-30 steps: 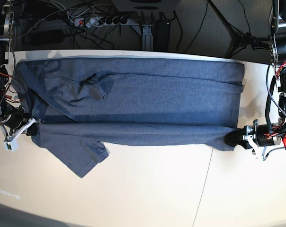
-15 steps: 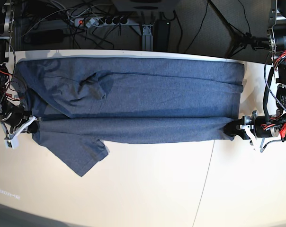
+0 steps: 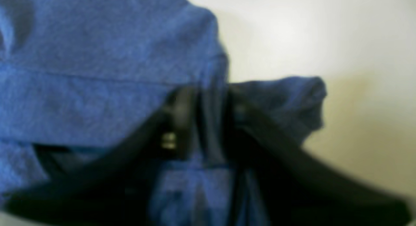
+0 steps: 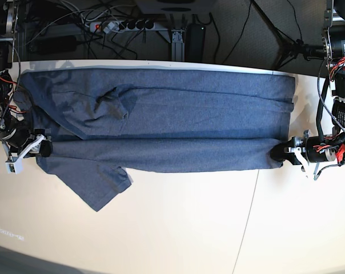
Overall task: Fold the T-shirt properly
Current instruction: 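Hold the hem corners with both grippers near the shirt's middle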
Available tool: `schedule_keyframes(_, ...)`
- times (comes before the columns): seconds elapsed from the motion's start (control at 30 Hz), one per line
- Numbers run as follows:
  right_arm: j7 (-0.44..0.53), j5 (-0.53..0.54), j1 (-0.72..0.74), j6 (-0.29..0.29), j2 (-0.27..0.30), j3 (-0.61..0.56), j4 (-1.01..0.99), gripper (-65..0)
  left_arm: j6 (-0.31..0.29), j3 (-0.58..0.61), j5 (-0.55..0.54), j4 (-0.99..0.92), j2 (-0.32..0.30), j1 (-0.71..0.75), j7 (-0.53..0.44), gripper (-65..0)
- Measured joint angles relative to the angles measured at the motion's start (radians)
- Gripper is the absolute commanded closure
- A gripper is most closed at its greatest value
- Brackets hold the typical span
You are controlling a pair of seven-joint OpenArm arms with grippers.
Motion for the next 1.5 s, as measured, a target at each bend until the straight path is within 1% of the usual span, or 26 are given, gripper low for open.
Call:
schedule_keyframes(0.03, 0.008, -0.001, 0.003, 0.000, 0.000, 0.000, 0.000, -32.9, 0.000, 0.000, 0.001, 0.000, 0.000, 0.000, 0.000, 0.0)
schedule_keyframes(0.1, 0.012, -0.005, 0.019, 0.000, 0.000, 0.000, 0.000, -32.8, 0.000, 0.000, 0.003, 0.000, 0.000, 0.000, 0.000, 0.0)
schedule_keyframes(0.3, 0.023, 0.006, 0.127, 0.000, 0.000, 0.001, 0.000, -32.8, 0.000, 0.000, 0.016, 0.000, 0.003, 0.000, 0.000, 0.0)
schedule_keyframes(0.4, 0.010, -0.031, 0.174, 0.000, -0.006, 0.002, 0.000, -32.8, 0.000, 0.000, 0.021, 0.000, 0.003, 0.000, 0.000, 0.0)
schedule_keyframes(0.47, -0.008, -0.071, 0.208, 0.000, -0.025, 0.003, -0.006, -32.8, 0.000, 0.000, 0.023, 0.000, 0.003, 0.000, 0.000, 0.0)
schedule_keyframes(0.53, -0.011, -0.101, 0.253, 0.000, -0.059, 0.001, -0.048, -32.8, 0.000, 0.000, 0.023, 0.000, 0.003, 0.000, 0.000, 0.0)
schedule_keyframes(0.63, -0.005, -0.130, 0.325, -0.001, -0.114, -0.020, -0.174, -32.8, 0.000, 0.000, 0.023, 0.001, 0.003, -0.003, -0.001, 0.0)
schedule_keyframes(0.73, -0.003, -0.200, 0.394, -0.001, -0.162, -0.035, -0.309, -32.8, 0.000, 0.000, 0.023, 0.001, 0.003, -0.003, 0.000, 0.0)
schedule_keyframes(0.87, -0.004, -0.225, 0.480, -0.001, -0.195, -0.037, -0.441, -32.8, 0.000, 0.000, 0.022, 0.001, 0.003, -0.002, 0.005, 0.0)
schedule_keyframes(0.97, -0.008, -0.223, 0.499, 0.000, -0.200, -0.037, -0.489, -32.8, 0.000, 0.000, 0.021, 0.001, 0.002, -0.002, 0.004, 0.0)
schedule_keyframes(1.03, -0.028, -0.225, 0.494, 0.000, -0.199, -0.037, -0.514, -32.8, 0.000, 0.000, 0.021, 0.001, 0.000, -0.002, 0.004, 0.0)
schedule_keyframes(1.07, -0.010, -0.221, 0.489, 0.003, -0.199, -0.036, -0.523, -32.7, 0.000, 0.000, 0.021, 0.001, 0.000, -0.002, 0.004, 0.0)
schedule_keyframes(1.27, -0.025, -0.233, 0.500, 0.007, -0.208, -0.050, -0.557, -32.7, 0.000, 0.000, 0.011, 0.001, 0.000, -0.002, 0.004, 0.0)
schedule_keyframes(1.37, -0.028, -0.221, 0.507, 0.009, -0.220, -0.094, -0.557, -32.7, 0.000, 0.000, 0.012, 0.001, 0.000, -0.002, 0.004, 0.0)
schedule_keyframes(1.5, -0.021, -0.190, 0.512, 0.010, -0.240, -0.193, -0.552, -32.7, 0.000, 0.000, 0.011, 0.001, 0.000, -0.002, 0.004, 0.0)
